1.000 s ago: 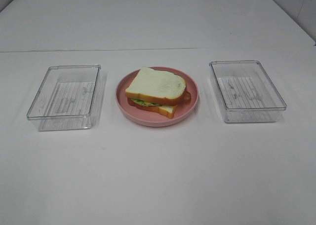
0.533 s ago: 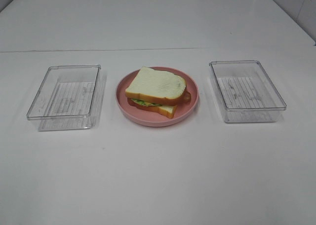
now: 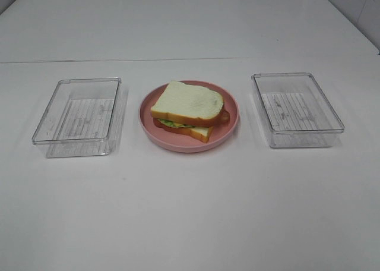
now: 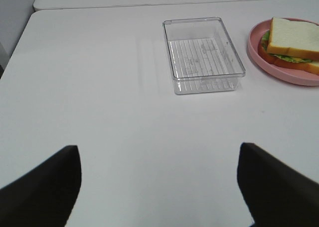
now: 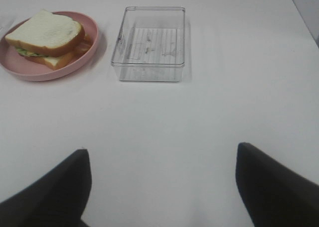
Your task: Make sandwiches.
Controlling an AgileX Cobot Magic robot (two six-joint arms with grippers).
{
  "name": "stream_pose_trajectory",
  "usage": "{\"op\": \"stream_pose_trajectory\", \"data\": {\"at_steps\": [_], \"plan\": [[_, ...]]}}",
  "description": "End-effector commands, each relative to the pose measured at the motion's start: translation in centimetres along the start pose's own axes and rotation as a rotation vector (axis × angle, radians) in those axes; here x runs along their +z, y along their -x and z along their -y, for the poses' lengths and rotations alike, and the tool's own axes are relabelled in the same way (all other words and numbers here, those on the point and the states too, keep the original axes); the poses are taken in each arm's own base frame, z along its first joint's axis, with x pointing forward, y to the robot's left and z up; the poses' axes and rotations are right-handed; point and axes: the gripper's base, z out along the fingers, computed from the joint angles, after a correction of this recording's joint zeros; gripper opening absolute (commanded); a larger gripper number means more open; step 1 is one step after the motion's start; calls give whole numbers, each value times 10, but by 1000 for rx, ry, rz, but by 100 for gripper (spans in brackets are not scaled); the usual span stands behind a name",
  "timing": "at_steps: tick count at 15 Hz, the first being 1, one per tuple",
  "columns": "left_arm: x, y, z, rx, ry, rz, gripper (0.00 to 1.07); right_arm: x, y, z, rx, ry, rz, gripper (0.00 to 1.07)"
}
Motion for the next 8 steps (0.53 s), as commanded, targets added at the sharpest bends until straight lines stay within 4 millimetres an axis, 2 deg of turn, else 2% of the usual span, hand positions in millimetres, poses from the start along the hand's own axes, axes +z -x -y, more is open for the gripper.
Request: {"op": "stream_pose_trajectory", "data": {"at_steps": [1, 8], "plan": [[-3, -1, 0, 1, -6, 31, 81, -1, -1, -1, 5, -19, 25, 76], [-3, -1, 0, 1, -6, 28, 81, -1, 0, -1, 5, -20, 24, 76]]}}
